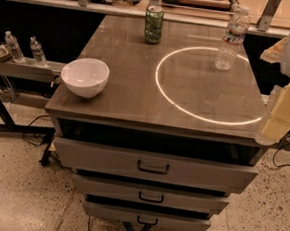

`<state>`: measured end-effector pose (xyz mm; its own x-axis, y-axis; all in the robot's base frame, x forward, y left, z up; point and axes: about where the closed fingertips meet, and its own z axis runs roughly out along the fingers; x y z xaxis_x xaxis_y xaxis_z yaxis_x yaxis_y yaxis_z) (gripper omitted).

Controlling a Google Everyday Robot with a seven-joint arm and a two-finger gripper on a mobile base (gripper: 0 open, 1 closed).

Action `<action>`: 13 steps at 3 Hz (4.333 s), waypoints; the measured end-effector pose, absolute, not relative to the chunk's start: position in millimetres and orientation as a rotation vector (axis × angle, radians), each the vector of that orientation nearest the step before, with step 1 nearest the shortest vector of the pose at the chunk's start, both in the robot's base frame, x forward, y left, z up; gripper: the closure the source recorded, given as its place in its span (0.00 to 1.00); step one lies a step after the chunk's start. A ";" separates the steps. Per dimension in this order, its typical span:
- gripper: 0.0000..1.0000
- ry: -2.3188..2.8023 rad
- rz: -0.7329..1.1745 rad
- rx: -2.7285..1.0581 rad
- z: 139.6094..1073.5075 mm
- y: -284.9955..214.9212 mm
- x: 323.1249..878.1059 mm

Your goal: Place water bottle into white bowl

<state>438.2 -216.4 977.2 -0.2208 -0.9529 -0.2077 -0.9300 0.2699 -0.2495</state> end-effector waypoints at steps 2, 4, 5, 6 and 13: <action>0.00 2.140 -0.088 -1.693 968.7 -223.5 498.7; 0.00 1.995 -0.110 -1.535 971.8 -251.4 648.0; 0.00 1.986 -0.116 -1.534 979.6 -250.7 644.2; 0.00 2.011 -0.126 -1.499 974.7 -260.3 649.4; 0.33 1.863 0.365 -0.874 922.4 -276.5 789.2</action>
Offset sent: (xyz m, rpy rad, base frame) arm 0.1443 -0.0207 -0.0230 0.1291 -0.1450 0.0584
